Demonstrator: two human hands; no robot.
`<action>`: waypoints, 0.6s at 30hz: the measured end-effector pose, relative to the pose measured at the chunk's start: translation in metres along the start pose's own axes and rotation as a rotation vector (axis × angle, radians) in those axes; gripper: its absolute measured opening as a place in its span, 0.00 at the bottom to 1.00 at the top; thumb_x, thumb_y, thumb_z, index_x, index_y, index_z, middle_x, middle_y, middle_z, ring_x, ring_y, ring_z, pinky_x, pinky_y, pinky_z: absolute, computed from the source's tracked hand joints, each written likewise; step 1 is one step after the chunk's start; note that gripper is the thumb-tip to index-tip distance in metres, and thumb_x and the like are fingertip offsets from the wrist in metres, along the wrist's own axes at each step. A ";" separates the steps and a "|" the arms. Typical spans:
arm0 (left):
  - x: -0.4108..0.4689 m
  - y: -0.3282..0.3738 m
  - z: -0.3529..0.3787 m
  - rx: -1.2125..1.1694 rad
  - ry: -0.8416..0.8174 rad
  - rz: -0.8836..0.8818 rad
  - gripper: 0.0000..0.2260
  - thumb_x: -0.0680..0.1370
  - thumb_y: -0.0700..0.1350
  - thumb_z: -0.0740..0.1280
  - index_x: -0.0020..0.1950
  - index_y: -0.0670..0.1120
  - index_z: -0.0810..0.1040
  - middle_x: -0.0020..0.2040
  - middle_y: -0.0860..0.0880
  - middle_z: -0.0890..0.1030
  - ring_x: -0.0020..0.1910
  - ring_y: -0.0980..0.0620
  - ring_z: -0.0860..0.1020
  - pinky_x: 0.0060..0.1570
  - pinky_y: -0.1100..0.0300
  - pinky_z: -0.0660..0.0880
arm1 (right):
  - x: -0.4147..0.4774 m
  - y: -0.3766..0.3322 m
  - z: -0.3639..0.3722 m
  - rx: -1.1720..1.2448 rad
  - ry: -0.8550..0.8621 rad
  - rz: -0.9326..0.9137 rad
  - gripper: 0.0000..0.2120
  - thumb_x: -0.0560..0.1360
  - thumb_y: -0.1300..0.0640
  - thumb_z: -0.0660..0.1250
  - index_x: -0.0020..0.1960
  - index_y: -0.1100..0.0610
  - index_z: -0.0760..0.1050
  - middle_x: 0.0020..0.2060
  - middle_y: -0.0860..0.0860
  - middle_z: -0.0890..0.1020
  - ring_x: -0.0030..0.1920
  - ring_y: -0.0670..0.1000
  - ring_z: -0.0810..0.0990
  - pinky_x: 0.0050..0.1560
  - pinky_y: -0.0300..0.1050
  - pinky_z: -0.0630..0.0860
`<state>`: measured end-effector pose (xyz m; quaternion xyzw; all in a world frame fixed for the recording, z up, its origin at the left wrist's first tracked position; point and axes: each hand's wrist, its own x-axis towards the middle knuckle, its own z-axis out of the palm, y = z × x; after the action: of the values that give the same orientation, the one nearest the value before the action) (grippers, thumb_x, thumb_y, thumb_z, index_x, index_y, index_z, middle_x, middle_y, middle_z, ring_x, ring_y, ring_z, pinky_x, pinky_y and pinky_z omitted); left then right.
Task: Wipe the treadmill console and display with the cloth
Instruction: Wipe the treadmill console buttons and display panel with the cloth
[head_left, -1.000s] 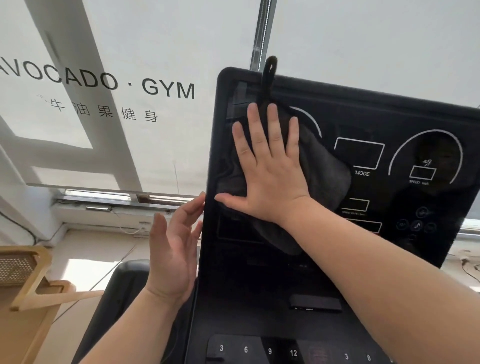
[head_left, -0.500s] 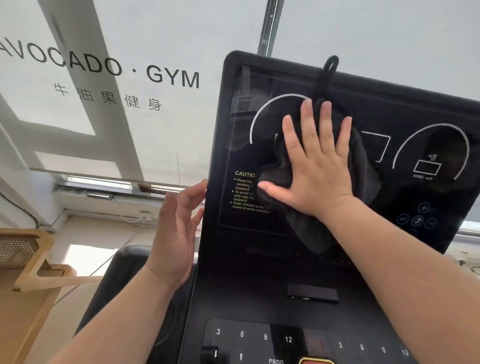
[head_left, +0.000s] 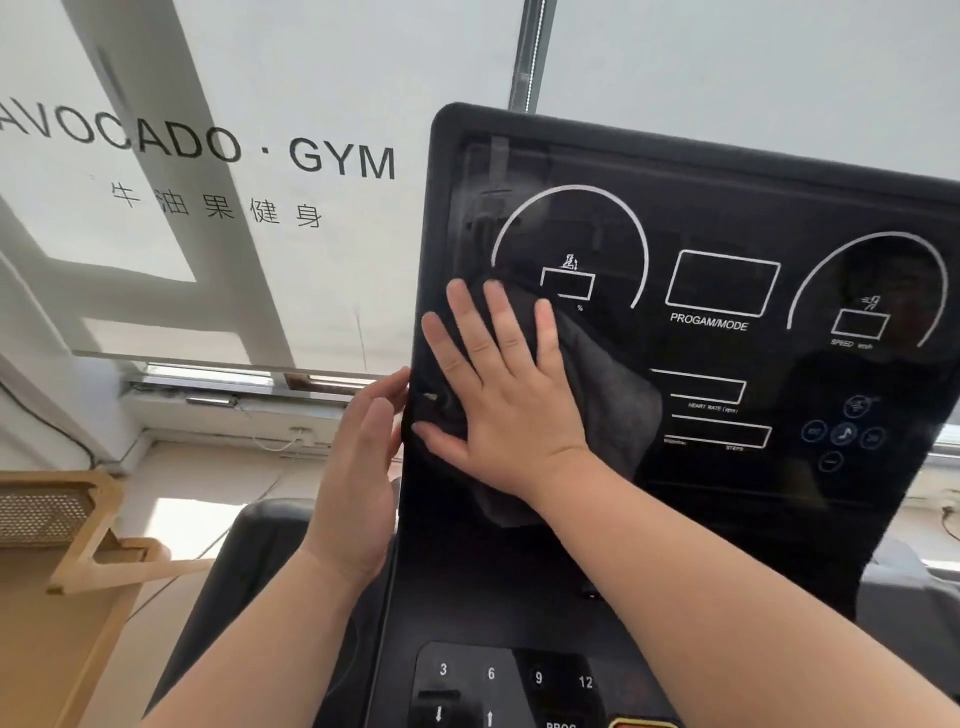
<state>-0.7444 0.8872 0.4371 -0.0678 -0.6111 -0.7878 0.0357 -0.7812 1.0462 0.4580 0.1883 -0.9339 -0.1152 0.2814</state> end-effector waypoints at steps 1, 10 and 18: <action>0.001 0.001 0.001 0.065 0.007 0.015 0.25 0.78 0.61 0.57 0.69 0.50 0.76 0.65 0.52 0.81 0.68 0.55 0.76 0.71 0.48 0.70 | -0.011 0.001 0.004 -0.005 0.000 -0.026 0.46 0.77 0.29 0.58 0.84 0.51 0.48 0.83 0.54 0.44 0.83 0.60 0.44 0.80 0.66 0.38; -0.005 0.004 0.011 0.622 -0.039 0.146 0.32 0.79 0.63 0.49 0.82 0.55 0.56 0.80 0.59 0.61 0.80 0.60 0.55 0.79 0.48 0.55 | -0.077 0.088 0.001 -0.063 0.065 0.370 0.55 0.70 0.24 0.61 0.84 0.54 0.47 0.83 0.57 0.45 0.82 0.65 0.41 0.76 0.73 0.37; -0.006 0.006 0.009 0.560 -0.027 0.080 0.32 0.78 0.65 0.47 0.82 0.56 0.57 0.78 0.64 0.61 0.81 0.60 0.54 0.80 0.48 0.52 | 0.015 0.123 -0.049 -0.007 0.050 0.690 0.56 0.73 0.20 0.49 0.83 0.58 0.37 0.82 0.63 0.41 0.81 0.69 0.39 0.76 0.76 0.41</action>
<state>-0.7369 0.8947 0.4443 -0.0900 -0.8023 -0.5853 0.0759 -0.8005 1.1451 0.5444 -0.1368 -0.9349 -0.0119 0.3272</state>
